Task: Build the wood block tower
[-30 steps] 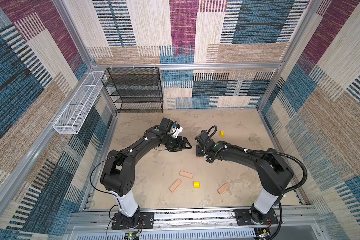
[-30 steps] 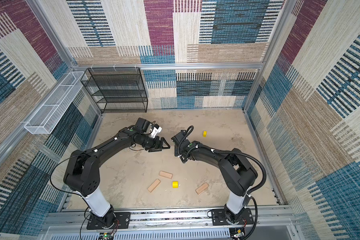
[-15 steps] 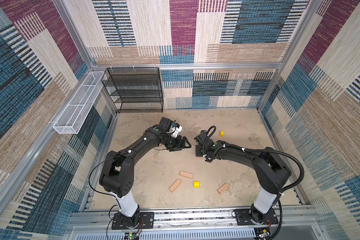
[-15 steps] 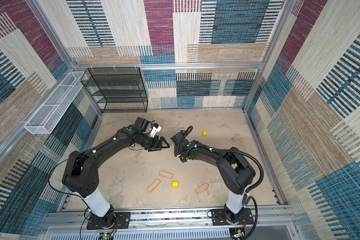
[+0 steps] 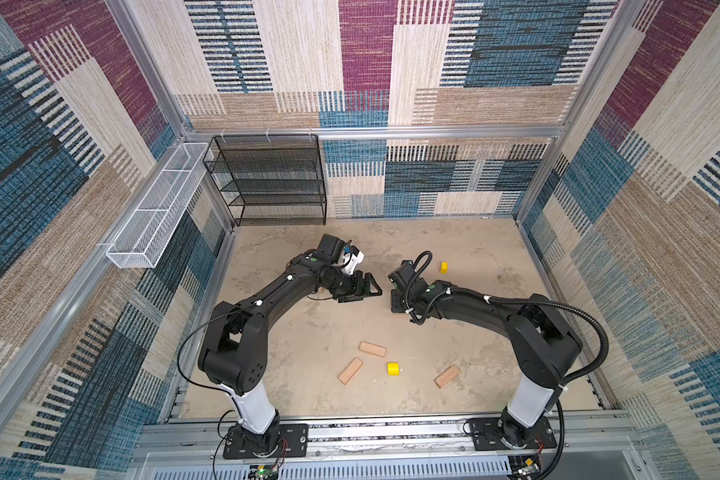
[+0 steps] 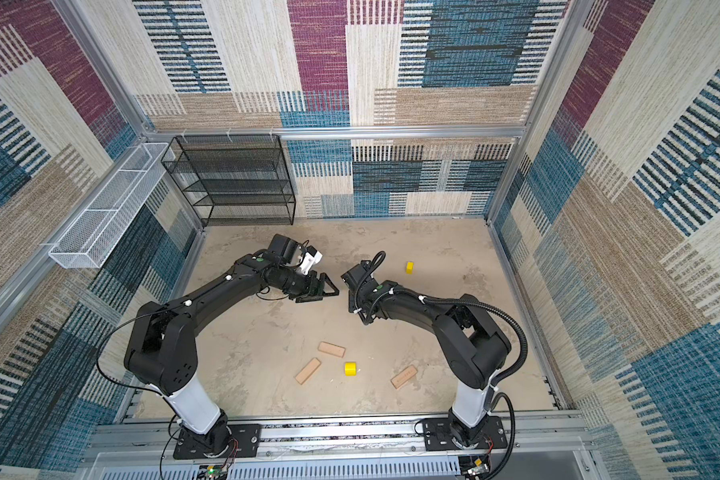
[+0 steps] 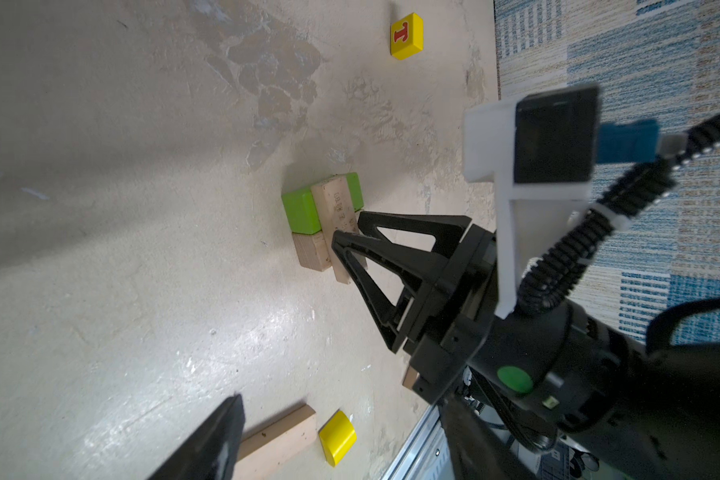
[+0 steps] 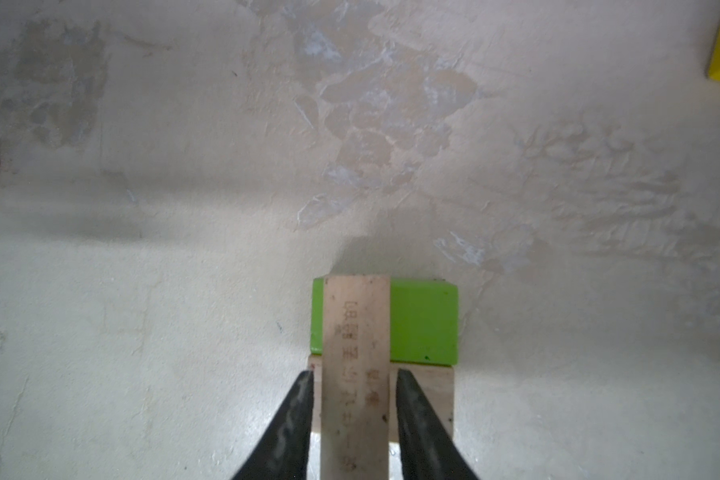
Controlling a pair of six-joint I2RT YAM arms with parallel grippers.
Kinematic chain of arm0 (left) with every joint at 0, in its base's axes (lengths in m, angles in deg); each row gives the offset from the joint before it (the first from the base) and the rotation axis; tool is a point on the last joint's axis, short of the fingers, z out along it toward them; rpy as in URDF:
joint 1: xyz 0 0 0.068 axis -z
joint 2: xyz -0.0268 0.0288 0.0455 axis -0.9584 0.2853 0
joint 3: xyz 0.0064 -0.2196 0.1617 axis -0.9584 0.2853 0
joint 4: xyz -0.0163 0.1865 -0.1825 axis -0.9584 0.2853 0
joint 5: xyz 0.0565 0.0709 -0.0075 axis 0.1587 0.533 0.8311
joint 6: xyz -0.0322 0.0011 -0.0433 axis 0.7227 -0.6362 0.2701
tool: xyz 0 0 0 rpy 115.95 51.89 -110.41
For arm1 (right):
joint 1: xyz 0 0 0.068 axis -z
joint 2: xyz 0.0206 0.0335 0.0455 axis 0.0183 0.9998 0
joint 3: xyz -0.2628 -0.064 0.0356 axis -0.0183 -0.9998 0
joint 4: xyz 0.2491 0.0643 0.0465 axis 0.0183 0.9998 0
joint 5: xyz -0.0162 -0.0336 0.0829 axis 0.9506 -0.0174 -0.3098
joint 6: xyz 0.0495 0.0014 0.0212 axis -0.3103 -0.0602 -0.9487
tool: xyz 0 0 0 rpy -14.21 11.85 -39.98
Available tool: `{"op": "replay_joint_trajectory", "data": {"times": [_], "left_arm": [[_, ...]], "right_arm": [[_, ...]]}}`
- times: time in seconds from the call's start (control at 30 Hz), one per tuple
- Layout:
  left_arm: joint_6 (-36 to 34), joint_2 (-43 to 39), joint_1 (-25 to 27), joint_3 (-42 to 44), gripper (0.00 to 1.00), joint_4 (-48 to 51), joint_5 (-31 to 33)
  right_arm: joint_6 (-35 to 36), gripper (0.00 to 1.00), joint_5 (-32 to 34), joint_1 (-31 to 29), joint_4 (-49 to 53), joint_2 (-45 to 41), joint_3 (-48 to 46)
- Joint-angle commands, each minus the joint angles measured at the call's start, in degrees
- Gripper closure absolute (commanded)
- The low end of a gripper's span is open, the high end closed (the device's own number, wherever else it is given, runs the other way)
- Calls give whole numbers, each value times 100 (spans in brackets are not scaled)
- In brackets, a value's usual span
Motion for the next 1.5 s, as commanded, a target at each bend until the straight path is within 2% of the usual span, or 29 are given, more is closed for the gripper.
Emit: {"op": "replay_joint_trajectory", "data": {"times": [0.0,1.47], "left_arm": [[-9,-43,-16,-15,20,25,-85],[17,-4,-92,-7,21,14,-138]], "right_arm": [[-119,64,-134,48,-44,46,14],[-23,67,-364,136,4,156,115]]}}
